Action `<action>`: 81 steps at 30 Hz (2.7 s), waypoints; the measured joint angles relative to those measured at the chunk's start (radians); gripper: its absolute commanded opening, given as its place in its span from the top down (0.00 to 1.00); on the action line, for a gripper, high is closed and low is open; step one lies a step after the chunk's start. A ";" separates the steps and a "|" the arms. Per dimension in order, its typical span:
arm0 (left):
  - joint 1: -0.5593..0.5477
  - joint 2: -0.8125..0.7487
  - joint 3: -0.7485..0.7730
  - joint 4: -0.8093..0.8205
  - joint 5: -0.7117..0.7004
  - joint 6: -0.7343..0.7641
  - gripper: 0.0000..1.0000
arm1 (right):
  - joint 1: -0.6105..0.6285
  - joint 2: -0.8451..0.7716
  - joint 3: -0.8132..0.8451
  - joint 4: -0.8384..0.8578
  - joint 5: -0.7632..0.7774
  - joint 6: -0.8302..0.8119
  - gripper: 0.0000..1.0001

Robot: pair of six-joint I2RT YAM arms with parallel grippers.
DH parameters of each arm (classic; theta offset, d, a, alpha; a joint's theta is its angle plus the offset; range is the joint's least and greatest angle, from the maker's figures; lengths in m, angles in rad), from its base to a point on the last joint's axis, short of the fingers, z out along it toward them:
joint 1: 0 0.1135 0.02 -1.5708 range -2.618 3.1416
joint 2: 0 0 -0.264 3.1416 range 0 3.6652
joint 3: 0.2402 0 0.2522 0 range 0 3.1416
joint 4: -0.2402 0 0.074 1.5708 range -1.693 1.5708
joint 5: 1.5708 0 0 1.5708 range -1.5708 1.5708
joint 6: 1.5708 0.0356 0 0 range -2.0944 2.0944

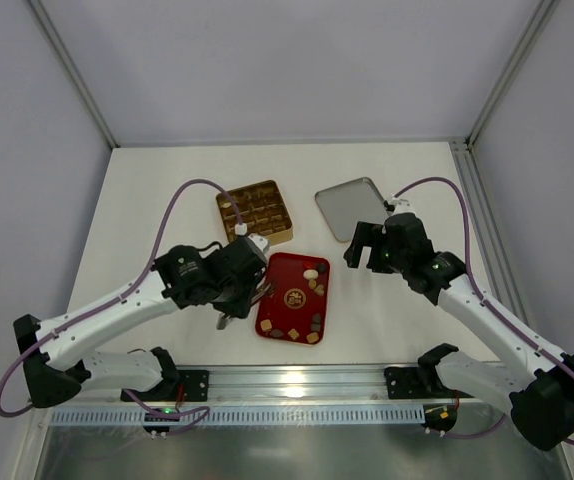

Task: Pack the chocolate

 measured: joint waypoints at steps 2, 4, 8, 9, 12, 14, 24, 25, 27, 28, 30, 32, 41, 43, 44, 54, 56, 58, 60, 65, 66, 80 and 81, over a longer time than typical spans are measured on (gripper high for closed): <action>0.000 0.017 0.029 -0.003 -0.020 0.002 0.74 | 0.000 0.000 0.000 0.000 0.000 0.000 0.00; 0.005 0.039 0.065 -0.001 -0.039 0.011 0.75 | 0.000 0.000 0.000 0.000 0.000 0.000 0.00; 0.052 0.089 0.137 0.010 -0.063 0.051 0.75 | 0.000 0.000 0.000 0.000 0.000 -0.002 0.00; 0.081 0.106 0.156 0.016 -0.063 0.066 0.75 | 0.000 0.000 0.000 0.000 0.000 -0.002 0.00; 0.169 0.149 0.202 0.037 -0.063 0.106 0.75 | 0.000 0.000 0.000 -0.001 0.000 -0.002 0.00; 0.228 0.181 0.235 0.058 -0.063 0.133 0.75 | 0.000 0.000 0.000 0.000 0.000 -0.002 0.00; 0.417 0.419 0.442 0.164 -0.062 0.224 0.76 | 0.000 0.000 0.004 -0.001 -0.004 -0.011 0.00; 0.429 0.442 0.456 0.167 -0.061 0.231 0.76 | 0.000 0.000 0.005 -0.001 -0.004 -0.011 0.00; 0.446 0.480 0.476 0.175 -0.058 0.241 0.76 | 0.000 0.000 0.008 0.000 -0.004 -0.015 0.00; 0.454 0.497 0.485 0.178 -0.056 0.243 0.76 | 0.000 0.000 0.008 -0.001 -0.004 -0.017 0.00; 0.464 0.522 0.498 0.184 -0.055 0.251 0.75 | 0.000 0.000 0.008 -0.001 -0.005 -0.018 0.00; 0.472 0.542 0.510 0.189 -0.051 0.261 0.75 | 0.000 0.000 0.008 -0.001 -0.005 -0.018 0.00; 0.488 0.593 0.531 0.205 -0.039 0.269 0.74 | 0.000 0.000 0.008 -0.001 -0.009 -0.018 0.00; 0.489 0.601 0.531 0.205 -0.039 0.271 0.74 | 0.000 0.000 0.008 -0.001 -0.009 -0.018 0.00; 0.491 0.603 0.531 0.205 -0.038 0.271 0.74 | 0.000 0.000 0.008 -0.001 -0.010 -0.018 0.00; 0.508 0.606 0.528 0.212 -0.036 0.275 0.70 | 0.000 0.000 0.008 -0.001 -0.011 -0.018 0.00; 0.509 0.606 0.526 0.213 -0.035 0.282 0.69 | 0.000 0.000 0.008 -0.001 -0.011 -0.018 0.00; 0.510 0.606 0.523 0.213 -0.034 0.285 0.69 | 0.000 0.000 0.008 -0.001 -0.011 -0.018 0.00; 0.510 0.606 0.518 0.213 -0.032 0.288 0.68 | 0.000 0.000 0.008 -0.001 -0.011 -0.018 0.00; 0.510 0.605 0.506 0.213 -0.026 0.289 0.67 | 0.000 0.000 0.008 -0.001 -0.011 -0.018 0.00; 0.511 0.605 0.505 0.212 -0.025 0.290 0.66 | 0.000 0.000 0.008 -0.001 -0.011 -0.018 0.00; 0.511 0.605 0.504 0.212 -0.005 0.293 0.63 | 0.000 0.000 0.008 -0.001 -0.011 -0.018 0.00; 0.511 0.603 0.504 0.211 -0.001 0.293 0.63 | 0.000 0.000 0.008 -0.001 -0.011 -0.018 0.00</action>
